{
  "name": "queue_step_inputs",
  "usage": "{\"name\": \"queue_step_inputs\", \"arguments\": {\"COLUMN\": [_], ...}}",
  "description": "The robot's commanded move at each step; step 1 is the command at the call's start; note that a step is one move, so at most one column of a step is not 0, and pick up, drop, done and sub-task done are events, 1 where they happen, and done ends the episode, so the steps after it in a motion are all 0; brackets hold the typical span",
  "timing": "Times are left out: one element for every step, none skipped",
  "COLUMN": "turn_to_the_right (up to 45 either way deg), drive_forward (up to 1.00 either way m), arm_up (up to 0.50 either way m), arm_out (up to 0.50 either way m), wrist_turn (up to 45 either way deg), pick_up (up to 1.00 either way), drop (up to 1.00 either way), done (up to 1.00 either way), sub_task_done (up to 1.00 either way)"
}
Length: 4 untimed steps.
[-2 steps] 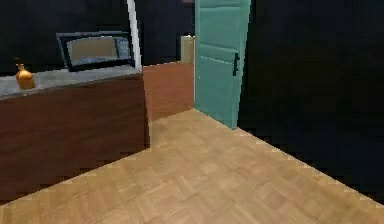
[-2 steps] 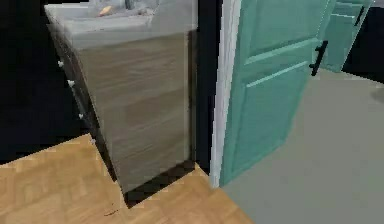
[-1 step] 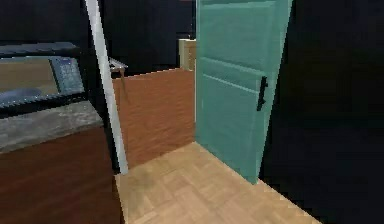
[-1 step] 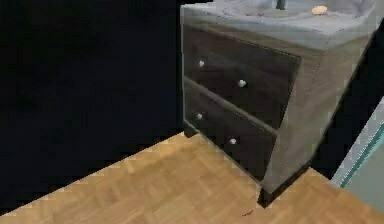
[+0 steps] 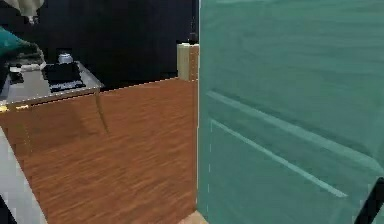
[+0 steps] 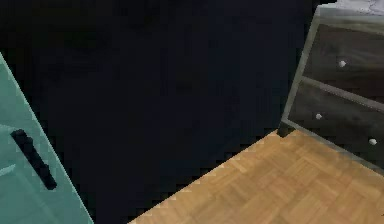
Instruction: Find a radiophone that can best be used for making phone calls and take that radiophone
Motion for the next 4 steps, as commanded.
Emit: {"name": "queue_step_inputs", "arguments": {"turn_to_the_right": [3.0,0.0,-39.0,0.0], "drive_forward": [0.0,0.25,0.0,0.85], "arm_up": [0.0,0.0,0.0,0.0], "arm_out": [0.0,0.0,0.0,0.0], "wrist_turn": [0.0,0.0,0.0,0.0], "pick_up": [0.0,0.0,0.0,0.0], "drop": [0.0,0.0,0.0,0.0], "done": [0.0,0.0,0.0,0.0], "sub_task_done": [0.0,0.0,0.0,0.0]}}
